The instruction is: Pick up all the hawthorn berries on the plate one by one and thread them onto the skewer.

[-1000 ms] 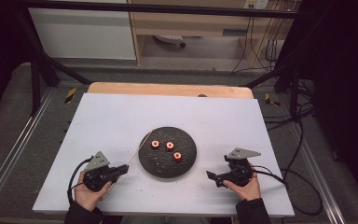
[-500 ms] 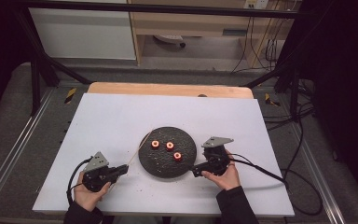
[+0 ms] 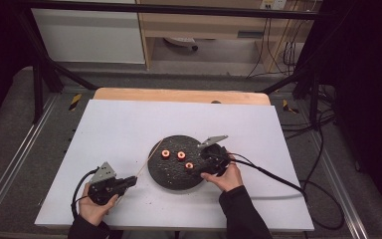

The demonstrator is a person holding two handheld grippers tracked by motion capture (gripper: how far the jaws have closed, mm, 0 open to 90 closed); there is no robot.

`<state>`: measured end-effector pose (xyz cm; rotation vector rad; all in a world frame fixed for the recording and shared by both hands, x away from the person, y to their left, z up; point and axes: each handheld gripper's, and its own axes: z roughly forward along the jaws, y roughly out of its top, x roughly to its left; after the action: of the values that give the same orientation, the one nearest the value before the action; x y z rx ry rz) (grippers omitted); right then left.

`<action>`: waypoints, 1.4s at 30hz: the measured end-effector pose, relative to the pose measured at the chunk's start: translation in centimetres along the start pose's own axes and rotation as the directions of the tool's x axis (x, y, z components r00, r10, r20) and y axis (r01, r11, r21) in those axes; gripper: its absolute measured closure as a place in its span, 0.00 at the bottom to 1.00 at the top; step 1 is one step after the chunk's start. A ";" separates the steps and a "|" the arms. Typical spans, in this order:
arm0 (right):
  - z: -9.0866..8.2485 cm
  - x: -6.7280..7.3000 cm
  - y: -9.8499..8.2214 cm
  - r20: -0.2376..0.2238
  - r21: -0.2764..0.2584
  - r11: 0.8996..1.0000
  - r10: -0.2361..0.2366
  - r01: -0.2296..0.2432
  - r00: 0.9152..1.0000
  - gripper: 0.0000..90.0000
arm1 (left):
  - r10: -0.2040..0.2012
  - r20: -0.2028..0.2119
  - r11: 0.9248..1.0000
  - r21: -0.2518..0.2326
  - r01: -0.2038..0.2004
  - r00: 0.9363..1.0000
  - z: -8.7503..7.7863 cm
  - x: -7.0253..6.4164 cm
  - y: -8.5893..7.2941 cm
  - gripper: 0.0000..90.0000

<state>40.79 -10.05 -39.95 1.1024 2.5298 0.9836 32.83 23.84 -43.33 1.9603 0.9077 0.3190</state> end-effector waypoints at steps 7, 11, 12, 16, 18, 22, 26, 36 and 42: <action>1.6 0.4 1.6 -0.009 0.087 0.996 -0.010 0.011 1.000 0.18 | 0.006 -0.002 1.000 0.006 -0.006 1.000 0.1 -0.1 0.0 0.98; 2.6 0.4 2.1 -0.023 0.137 0.991 -0.008 0.011 1.000 0.27 | 0.010 -0.003 1.000 0.009 -0.010 1.000 0.1 -0.1 0.0 0.98; 2.8 0.4 2.3 -0.024 0.149 0.989 -0.009 0.012 1.000 0.29 | 0.010 -0.004 1.000 0.009 -0.010 1.000 0.1 -0.1 0.0 0.98; 3.2 0.5 2.5 -0.031 0.167 0.986 0.021 -0.015 0.999 0.38 | 0.009 -0.004 1.000 0.008 -0.009 1.000 0.1 -0.1 0.0 0.98; 3.4 0.4 2.5 -0.031 0.184 0.983 0.031 -0.025 0.999 0.42 | 0.010 -0.003 1.000 0.009 -0.010 1.000 0.1 -0.1 0.0 0.98; 3.7 0.2 2.4 -0.028 0.213 0.976 0.044 -0.037 0.999 0.52 | 0.013 -0.002 1.000 0.014 -0.013 1.000 0.3 -0.1 0.0 0.98; 4.0 0.1 2.5 -0.038 0.237 0.969 0.078 -0.067 0.996 0.58 | 0.015 -0.003 1.000 0.015 -0.014 1.000 0.3 -0.1 0.0 0.98; 4.4 -0.1 2.5 -0.047 0.263 0.959 0.125 -0.108 0.991 0.68 | 0.016 -0.005 1.000 0.015 -0.016 1.000 0.3 -0.2 0.0 0.98; 4.0 -0.1 2.6 -0.052 0.256 0.959 0.137 -0.119 0.989 0.69 | 0.024 -0.006 1.000 0.015 -0.024 1.000 0.3 -0.3 0.0 0.98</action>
<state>44.07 -6.82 -41.33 1.3382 2.7272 0.7535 32.79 23.48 -43.46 1.9864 0.8938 0.3330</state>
